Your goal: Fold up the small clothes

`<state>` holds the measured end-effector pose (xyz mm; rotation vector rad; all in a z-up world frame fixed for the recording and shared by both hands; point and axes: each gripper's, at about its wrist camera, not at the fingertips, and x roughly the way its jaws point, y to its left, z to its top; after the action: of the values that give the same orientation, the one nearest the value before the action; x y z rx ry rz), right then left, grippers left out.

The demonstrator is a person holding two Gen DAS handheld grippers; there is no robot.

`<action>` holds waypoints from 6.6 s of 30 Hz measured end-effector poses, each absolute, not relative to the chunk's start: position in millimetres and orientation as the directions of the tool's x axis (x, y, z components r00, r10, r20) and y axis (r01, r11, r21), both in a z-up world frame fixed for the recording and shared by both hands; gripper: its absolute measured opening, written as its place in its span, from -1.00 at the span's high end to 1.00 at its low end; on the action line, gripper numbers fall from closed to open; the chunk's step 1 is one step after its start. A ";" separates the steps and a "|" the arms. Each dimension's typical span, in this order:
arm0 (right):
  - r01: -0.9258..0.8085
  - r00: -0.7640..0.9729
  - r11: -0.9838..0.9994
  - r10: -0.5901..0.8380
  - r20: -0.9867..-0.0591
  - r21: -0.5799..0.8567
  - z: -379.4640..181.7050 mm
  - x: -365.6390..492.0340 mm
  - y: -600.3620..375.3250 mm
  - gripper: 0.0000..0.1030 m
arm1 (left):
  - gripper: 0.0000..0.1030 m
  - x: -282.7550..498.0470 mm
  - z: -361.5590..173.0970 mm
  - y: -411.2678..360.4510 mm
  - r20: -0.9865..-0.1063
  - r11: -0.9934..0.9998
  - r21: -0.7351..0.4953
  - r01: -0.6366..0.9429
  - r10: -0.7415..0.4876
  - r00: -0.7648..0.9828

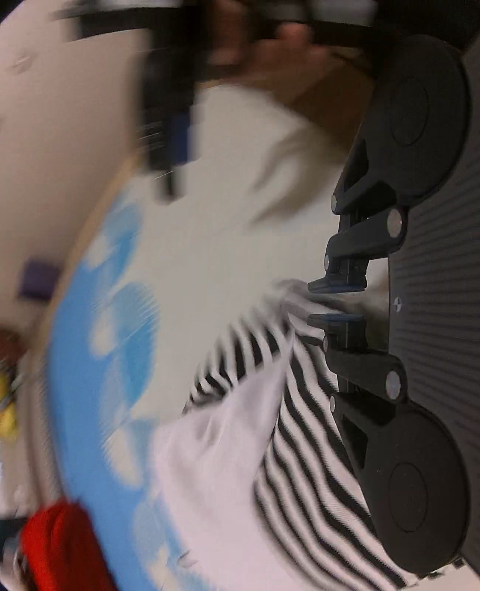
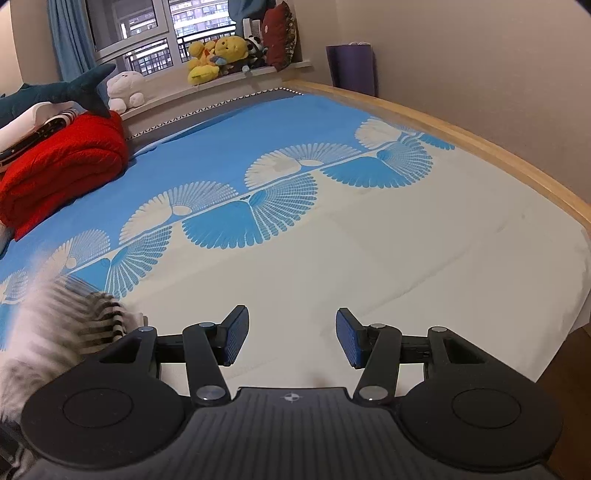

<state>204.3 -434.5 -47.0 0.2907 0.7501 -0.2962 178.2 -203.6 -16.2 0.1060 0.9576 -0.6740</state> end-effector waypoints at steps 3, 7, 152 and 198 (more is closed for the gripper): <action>0.343 0.693 0.926 -0.136 -0.708 0.158 -48.5 205.7 -434.0 -0.05 | 0.42 172.6 -4.2 -194.8 -0.770 0.779 -0.187 0.599 -0.495 0.403; 0.311 0.693 0.929 -0.078 -0.716 0.200 -51.0 207.7 -430.3 -0.05 | 0.18 170.2 37.4 -139.5 -0.686 0.815 -0.231 0.531 -0.523 0.506; -0.322 0.320 0.913 0.355 -0.879 0.251 -115.0 264.2 -310.8 0.02 | 0.04 372.9 -95.7 -6.8 -0.754 0.748 -0.625 -0.223 -0.505 0.420; 0.110 0.666 0.874 0.289 -0.688 0.474 -102.9 359.3 -323.8 0.82 | -0.24 374.9 -12.2 54.3 -0.685 0.829 -0.541 -0.140 -0.339 0.645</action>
<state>359.3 -323.8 -102.9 0.5130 0.8459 0.1058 374.9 54.3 -12.2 -0.6006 0.8762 -0.1214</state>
